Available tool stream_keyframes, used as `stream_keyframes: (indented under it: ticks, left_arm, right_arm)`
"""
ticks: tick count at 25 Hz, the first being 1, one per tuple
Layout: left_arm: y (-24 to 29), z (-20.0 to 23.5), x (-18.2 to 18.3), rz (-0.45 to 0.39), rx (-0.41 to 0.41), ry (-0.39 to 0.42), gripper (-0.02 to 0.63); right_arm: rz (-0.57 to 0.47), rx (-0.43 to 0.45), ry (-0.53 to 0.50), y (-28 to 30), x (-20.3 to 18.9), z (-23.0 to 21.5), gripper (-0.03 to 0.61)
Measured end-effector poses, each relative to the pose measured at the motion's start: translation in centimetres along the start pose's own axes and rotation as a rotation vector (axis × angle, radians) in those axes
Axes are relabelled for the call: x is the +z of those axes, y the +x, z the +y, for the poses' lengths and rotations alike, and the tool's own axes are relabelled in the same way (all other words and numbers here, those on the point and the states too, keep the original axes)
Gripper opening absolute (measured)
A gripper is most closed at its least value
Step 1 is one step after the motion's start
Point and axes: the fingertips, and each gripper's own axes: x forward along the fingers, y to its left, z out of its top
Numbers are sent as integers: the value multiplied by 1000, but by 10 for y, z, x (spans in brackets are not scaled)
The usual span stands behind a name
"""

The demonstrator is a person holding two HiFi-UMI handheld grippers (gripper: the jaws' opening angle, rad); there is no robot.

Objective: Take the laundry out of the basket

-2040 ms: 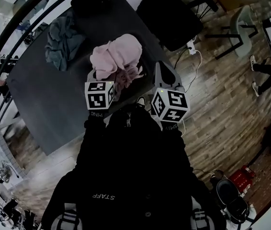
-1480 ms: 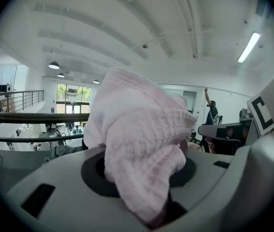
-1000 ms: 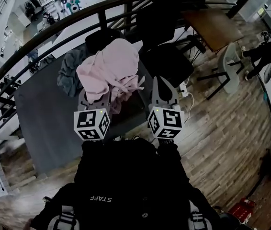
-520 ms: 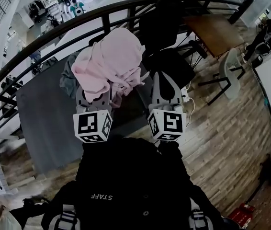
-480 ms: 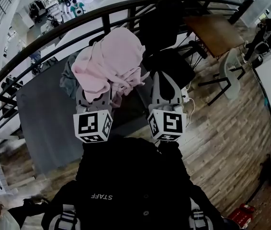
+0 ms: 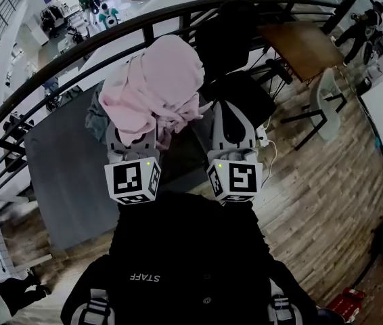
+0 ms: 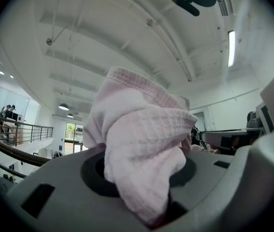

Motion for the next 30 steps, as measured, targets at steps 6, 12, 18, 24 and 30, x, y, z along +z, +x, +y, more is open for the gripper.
stream_keyframes:
  ticks: [6, 12, 18, 24, 30]
  left_arm:
    - [-3, 0, 2, 2, 7, 14, 192]
    - [-2, 2, 0, 11, 16, 17, 192]
    - [-5, 0, -4, 28, 14, 29, 192]
    - [-8, 6, -5, 31, 27, 33, 192]
    - [-8, 9, -2, 30, 34, 39, 193]
  right_arm:
    - [-5, -10, -3, -2, 1, 0, 15]
    - [-1, -15, -6, -2, 0, 1, 15]
    - [1, -26, -2, -5, -3, -1, 15]
    - [5, -41, 0, -6, -5, 0, 15]
    - [-17, -58, 2, -7, 0, -2, 15]
